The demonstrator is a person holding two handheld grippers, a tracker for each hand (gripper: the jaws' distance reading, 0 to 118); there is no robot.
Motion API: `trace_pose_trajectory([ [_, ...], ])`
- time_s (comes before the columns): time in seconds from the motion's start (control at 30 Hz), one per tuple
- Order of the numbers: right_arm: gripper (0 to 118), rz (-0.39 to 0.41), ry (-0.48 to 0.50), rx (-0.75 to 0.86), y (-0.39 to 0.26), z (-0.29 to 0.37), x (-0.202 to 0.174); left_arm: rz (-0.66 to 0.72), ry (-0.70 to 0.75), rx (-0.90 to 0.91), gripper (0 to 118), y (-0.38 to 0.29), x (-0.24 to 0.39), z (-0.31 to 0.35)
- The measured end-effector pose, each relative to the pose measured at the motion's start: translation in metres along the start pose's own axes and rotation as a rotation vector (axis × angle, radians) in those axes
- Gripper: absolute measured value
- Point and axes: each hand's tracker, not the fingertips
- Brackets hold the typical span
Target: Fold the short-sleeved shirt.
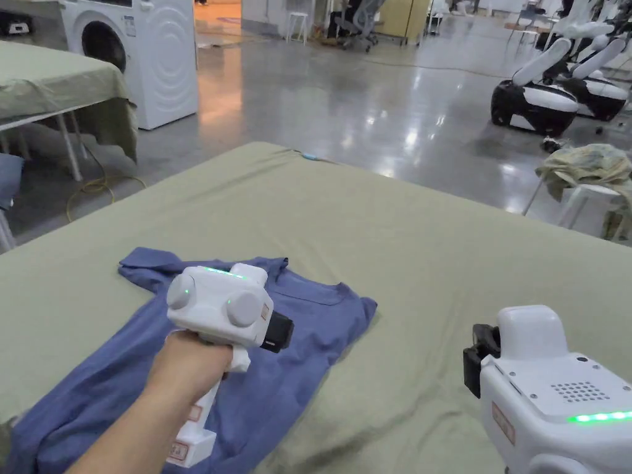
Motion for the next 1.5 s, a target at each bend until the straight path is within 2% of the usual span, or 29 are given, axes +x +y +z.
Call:
trace_pose_trajectory([
  [0.13, 0, -0.022, -0.039, -0.084, -0.019, -0.017, 0.019, 0.036, -0.049, -0.103, 98, 0.001, 0.004, -0.079],
  [0.2, 0, -0.035, -0.063, -0.120, -0.027, -0.024, 0.027, -0.003, -0.020, -0.120, 98, 0.000, 0.004, -0.104],
  [0.23, 0, -0.036, -0.074, -0.132, -0.031, -0.026, 0.030, -0.035, -0.015, -0.106, 94, 0.001, 0.005, -0.109],
  [0.27, 0, -0.035, -0.081, -0.144, -0.035, -0.028, 0.032, -0.045, -0.023, -0.084, 77, -0.001, 0.008, -0.099],
  [0.3, 0, -0.038, -0.084, -0.148, -0.036, -0.027, 0.034, -0.037, -0.017, -0.072, 35, 0.000, 0.006, -0.097],
  [0.33, 0, -0.045, -0.088, -0.154, -0.038, -0.026, 0.036, -0.017, -0.016, -0.020, 8, 0.002, 0.003, -0.092],
  [0.37, 0, -0.057, -0.088, -0.159, -0.040, -0.025, 0.038, 0.005, -0.014, 0.039, 8, 0.004, 0.000, -0.086],
  [0.4, 0, -0.068, -0.089, -0.158, -0.041, -0.023, 0.039, 0.016, 0.087, 0.052, 8, 0.004, -0.002, -0.084],
  [0.47, 0, -0.092, -0.092, -0.151, -0.040, -0.015, 0.042, -0.006, -0.036, 0.004, 8, 0.002, -0.005, -0.081],
  [0.53, 0, -0.101, -0.092, -0.137, -0.039, -0.006, 0.047, -0.024, -0.026, 0.072, 8, 0.001, 0.000, -0.065],
  [0.63, 0, -0.109, -0.108, -0.117, -0.038, 0.011, 0.062, 0.023, -0.130, 0.139, 8, 0.010, 0.013, -0.032],
  [0.73, 0, -0.141, -0.149, -0.100, -0.041, 0.033, 0.086, -0.060, -0.160, 0.189, 8, 0.020, 0.054, -0.005],
  [0.9, 0, -0.181, -0.240, -0.095, -0.061, 0.075, 0.134, -0.103, -0.331, 0.260, 8, 0.029, 0.149, 0.041],
  [1.07, 0, -0.219, -0.357, -0.120, -0.090, 0.120, 0.194, -0.214, -0.541, 0.342, 8, 0.039, 0.279, 0.082],
  [1.2, 0, -0.260, -0.442, -0.136, -0.114, 0.150, 0.238, -0.275, -0.737, 0.348, 8, 0.034, 0.377, 0.111],
  [1.27, 0, -0.272, -0.468, -0.151, -0.128, 0.159, 0.255, -0.329, -0.788, 0.313, 8, 0.025, 0.420, 0.114],
  [1.4, 0, -0.300, -0.503, -0.182, -0.151, 0.166, 0.278, -0.487, -0.662, 0.150, 8, -0.008, 0.489, 0.065],
  [1.5, 0, -0.330, -0.515, -0.200, -0.163, 0.165, 0.286, -0.517, -0.614, 0.053, 9, -0.036, 0.513, 0.020],
])
